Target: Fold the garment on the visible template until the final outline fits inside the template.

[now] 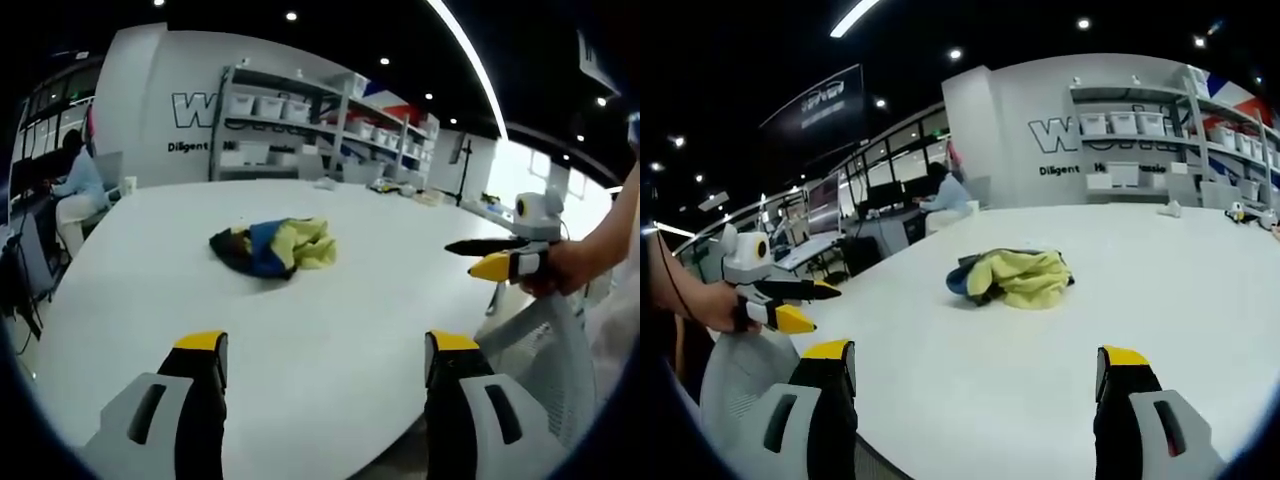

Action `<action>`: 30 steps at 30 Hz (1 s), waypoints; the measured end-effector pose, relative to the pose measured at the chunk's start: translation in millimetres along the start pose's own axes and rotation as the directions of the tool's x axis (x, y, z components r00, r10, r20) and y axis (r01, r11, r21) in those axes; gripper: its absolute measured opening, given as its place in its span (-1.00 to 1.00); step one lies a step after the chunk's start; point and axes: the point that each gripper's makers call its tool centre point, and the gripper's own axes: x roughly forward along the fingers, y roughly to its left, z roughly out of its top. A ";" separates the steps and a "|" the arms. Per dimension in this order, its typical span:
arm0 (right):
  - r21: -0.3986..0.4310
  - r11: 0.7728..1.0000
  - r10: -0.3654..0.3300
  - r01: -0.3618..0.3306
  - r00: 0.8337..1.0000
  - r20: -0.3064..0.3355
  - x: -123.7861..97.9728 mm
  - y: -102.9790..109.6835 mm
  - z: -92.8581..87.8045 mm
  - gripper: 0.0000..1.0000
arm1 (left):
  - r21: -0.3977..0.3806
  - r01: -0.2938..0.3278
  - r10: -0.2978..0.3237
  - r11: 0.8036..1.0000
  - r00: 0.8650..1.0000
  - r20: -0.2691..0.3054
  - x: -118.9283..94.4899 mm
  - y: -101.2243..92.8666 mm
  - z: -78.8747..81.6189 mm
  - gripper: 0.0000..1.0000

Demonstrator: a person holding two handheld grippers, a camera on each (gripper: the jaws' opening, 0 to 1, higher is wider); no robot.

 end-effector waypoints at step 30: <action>0.002 1.000 0.007 -0.007 1.000 0.001 0.0 0.8 -0.2 0.98 | 0.001 0.011 -0.011 1.000 1.000 -0.007 0.6 -2.3 -1.1 0.61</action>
